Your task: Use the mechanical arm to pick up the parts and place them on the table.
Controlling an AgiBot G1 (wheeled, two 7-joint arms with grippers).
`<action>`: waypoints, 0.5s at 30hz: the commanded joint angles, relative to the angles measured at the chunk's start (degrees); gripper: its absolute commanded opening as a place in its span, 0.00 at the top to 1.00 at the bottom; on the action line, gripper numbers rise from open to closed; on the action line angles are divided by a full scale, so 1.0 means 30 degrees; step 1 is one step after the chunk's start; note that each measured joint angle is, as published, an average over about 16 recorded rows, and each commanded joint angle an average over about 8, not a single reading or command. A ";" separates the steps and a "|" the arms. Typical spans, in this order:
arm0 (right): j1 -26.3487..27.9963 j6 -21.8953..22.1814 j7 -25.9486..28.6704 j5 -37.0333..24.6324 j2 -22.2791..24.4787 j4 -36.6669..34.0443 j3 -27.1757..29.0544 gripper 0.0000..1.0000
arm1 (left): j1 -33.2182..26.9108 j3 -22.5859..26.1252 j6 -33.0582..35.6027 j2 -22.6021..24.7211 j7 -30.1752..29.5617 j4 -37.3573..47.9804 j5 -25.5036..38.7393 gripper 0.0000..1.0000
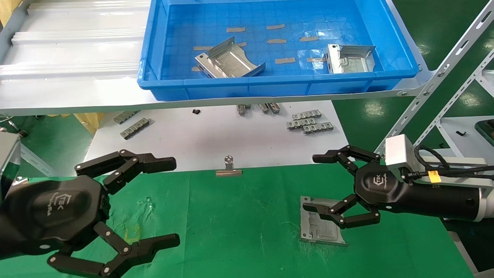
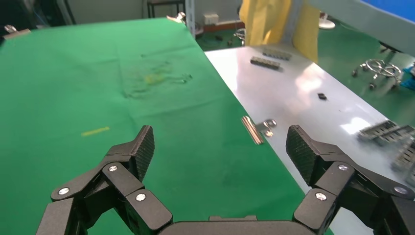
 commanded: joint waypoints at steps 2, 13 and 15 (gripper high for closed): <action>-0.0496 0.0098 0.0639 0.0039 0.0176 0.0942 0.0686 0.00 | 0.0000 0.0000 0.0000 0.0000 0.0000 0.0000 0.0000 0.00; -0.2332 0.0460 0.3007 0.0185 0.0826 0.4430 0.3225 0.00 | 0.0000 0.0001 0.0000 0.0000 0.0000 0.0000 0.0000 0.00; -0.2663 0.0526 0.3433 0.0212 0.0943 0.5059 0.3683 0.00 | 0.0000 0.0001 0.0000 0.0000 0.0000 0.0000 0.0000 0.00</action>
